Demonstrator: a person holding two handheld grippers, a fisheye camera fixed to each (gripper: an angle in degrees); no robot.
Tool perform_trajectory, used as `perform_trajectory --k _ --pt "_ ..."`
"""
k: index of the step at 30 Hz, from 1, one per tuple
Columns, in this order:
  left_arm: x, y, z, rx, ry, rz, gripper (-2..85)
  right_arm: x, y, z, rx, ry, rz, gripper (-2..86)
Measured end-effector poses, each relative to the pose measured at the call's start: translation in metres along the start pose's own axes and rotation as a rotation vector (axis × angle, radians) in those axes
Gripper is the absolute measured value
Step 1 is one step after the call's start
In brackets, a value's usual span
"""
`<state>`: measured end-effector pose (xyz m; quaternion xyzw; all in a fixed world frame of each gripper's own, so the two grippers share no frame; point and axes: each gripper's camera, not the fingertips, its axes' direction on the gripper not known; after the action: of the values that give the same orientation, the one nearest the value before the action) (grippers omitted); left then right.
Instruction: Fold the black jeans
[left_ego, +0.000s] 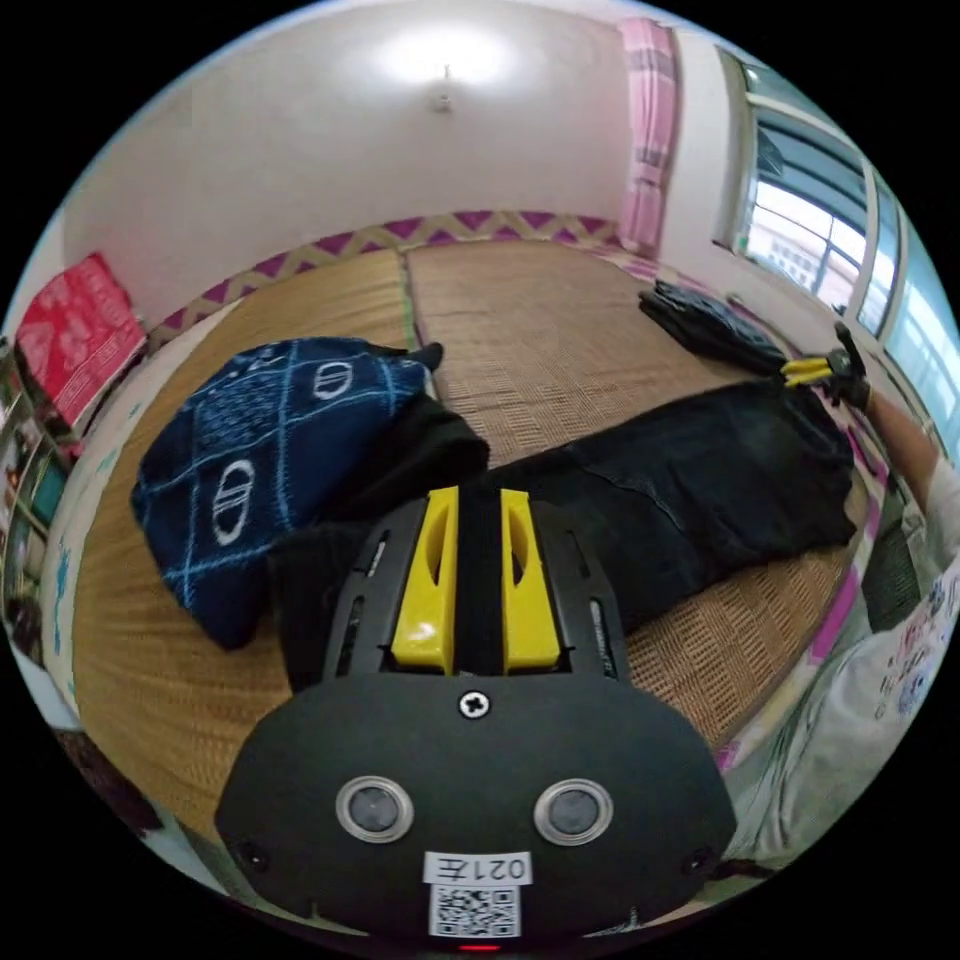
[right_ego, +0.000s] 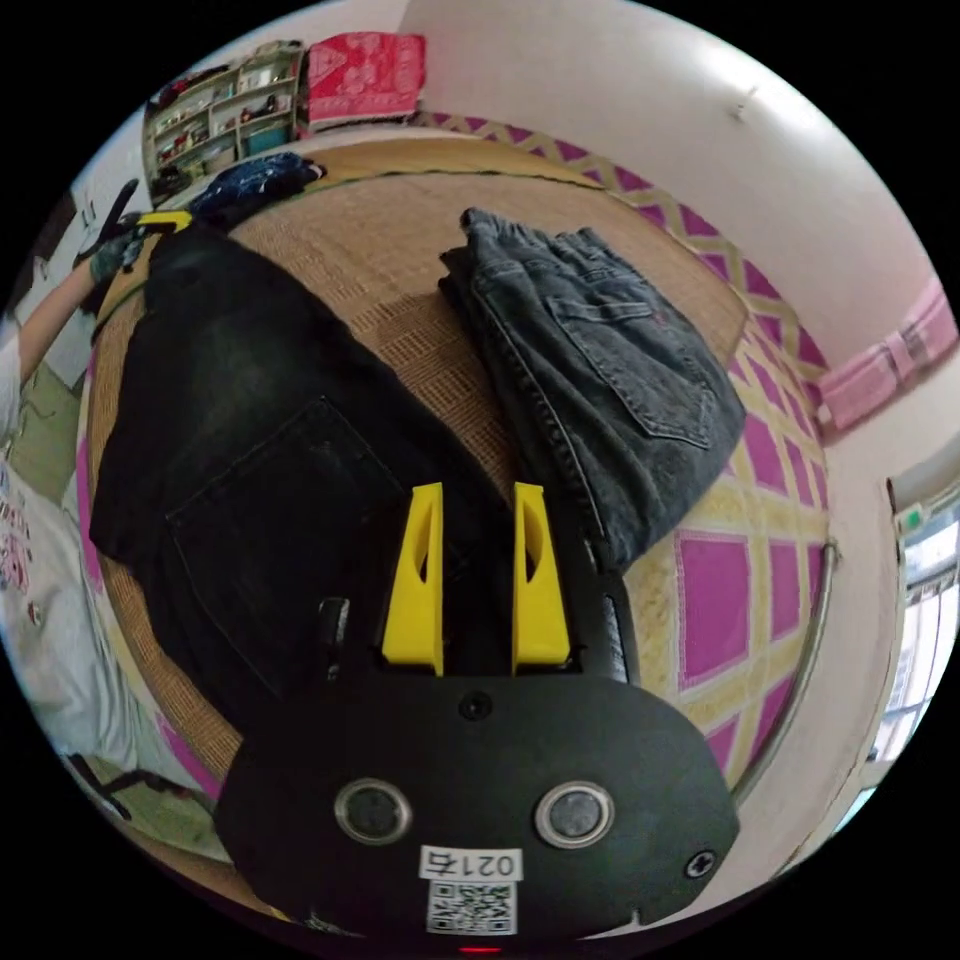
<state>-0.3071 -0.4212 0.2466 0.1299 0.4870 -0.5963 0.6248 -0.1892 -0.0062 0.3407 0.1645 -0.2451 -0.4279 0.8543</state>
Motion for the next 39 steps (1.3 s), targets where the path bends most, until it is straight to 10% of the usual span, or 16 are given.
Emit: perform_trajectory --k 24,39 --pt "0.089 -0.082 0.025 -0.168 0.072 0.296 4.3 -0.045 0.084 -0.088 0.187 -0.084 -0.081 -0.2" --pt "0.115 0.055 -0.310 0.323 0.222 0.257 -0.9 -0.148 0.296 -0.251 0.515 -0.354 -0.094 -0.6"
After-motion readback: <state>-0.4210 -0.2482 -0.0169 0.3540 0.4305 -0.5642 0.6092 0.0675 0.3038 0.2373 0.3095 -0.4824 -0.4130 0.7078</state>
